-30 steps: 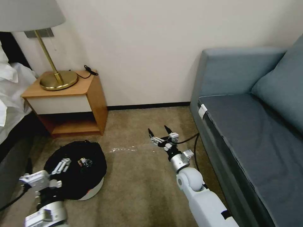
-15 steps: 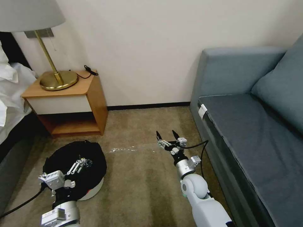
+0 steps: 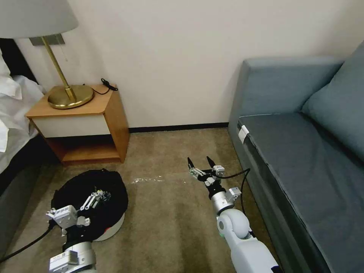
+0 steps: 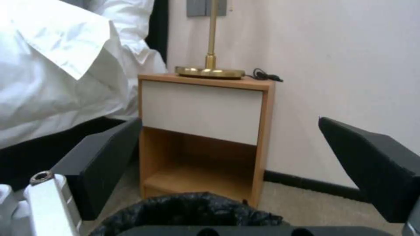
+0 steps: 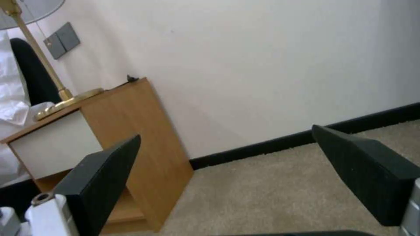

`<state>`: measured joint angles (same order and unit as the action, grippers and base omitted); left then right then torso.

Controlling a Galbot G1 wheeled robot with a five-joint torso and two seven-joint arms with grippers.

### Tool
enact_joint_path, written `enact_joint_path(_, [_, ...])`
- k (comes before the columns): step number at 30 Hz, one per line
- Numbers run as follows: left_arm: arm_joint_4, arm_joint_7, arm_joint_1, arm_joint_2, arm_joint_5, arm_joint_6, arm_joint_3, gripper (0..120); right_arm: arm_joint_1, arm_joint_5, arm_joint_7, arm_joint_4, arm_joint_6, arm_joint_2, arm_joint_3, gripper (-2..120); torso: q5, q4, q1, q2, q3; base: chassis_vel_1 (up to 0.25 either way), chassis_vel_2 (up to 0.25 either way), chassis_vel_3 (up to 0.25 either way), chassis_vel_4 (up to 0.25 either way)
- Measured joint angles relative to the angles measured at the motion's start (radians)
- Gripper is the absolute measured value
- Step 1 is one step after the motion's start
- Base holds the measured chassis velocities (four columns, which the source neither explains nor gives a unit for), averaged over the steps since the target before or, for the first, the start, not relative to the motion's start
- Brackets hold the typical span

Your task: Pick up the trash bin, then pick up the garbage on the floor and place it into the trash bin.

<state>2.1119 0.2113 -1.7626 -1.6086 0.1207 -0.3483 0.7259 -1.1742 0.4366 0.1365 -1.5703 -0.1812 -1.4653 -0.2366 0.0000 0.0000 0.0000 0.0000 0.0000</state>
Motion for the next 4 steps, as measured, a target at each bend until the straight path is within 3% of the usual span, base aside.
enact_joint_path(4, [0.000, 0.000, 0.000, 0.000, 0.000, 0.000, 0.000, 100, 0.000, 0.000, 0.000, 0.000, 0.000, 0.000, 0.000, 100, 0.0000, 0.0000, 0.000, 0.000, 0.000, 0.000, 0.000, 0.000, 0.000])
